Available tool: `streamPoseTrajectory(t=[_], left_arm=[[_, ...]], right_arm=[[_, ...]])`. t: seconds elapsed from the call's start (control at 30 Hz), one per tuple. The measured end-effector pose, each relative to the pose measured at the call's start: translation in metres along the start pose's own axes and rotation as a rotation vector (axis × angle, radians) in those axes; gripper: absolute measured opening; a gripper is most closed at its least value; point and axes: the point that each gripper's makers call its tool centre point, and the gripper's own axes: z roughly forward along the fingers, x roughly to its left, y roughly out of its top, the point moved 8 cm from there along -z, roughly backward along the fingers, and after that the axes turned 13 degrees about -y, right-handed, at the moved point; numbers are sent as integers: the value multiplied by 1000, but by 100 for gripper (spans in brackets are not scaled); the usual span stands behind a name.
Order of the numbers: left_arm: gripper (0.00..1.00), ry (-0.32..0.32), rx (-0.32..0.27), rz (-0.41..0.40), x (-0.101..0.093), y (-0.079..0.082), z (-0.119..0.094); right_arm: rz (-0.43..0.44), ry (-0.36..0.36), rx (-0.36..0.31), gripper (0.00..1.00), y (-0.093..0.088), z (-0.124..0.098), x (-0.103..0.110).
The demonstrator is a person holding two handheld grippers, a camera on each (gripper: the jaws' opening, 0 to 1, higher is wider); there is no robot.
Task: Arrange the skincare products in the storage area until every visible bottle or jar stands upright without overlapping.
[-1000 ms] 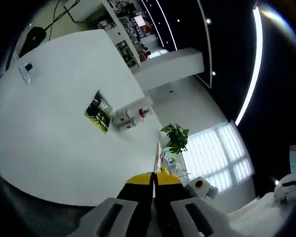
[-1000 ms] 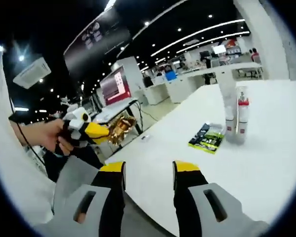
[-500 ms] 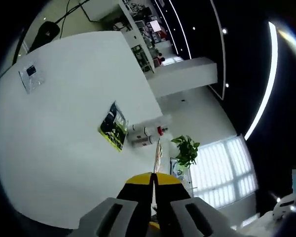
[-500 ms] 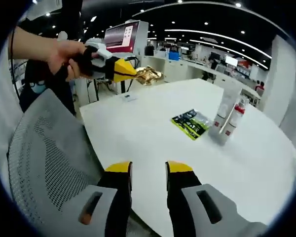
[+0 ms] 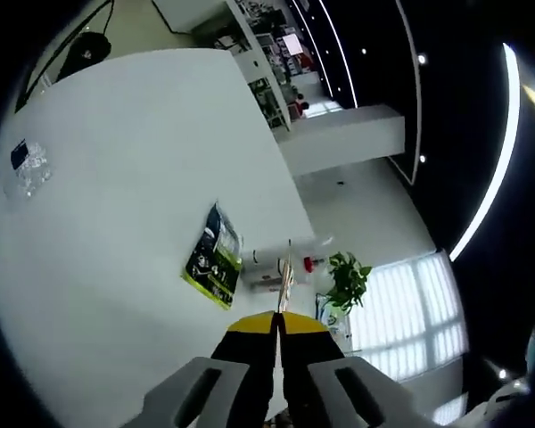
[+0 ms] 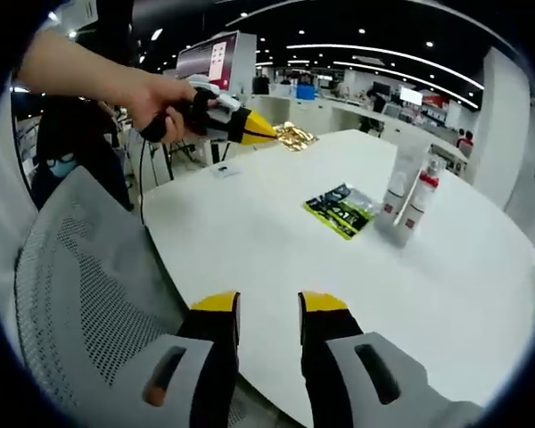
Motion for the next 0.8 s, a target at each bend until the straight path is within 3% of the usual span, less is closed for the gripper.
streamPoseTrajectory(t=[0.3,0.8], left_arm=[[1,97,80,22,22,28,21],[1,163,73,-13,63,72,54]], right_arm=[[-5,0,12,29,-2,1,0],[-7,-21,51,30,-7,4,-3]])
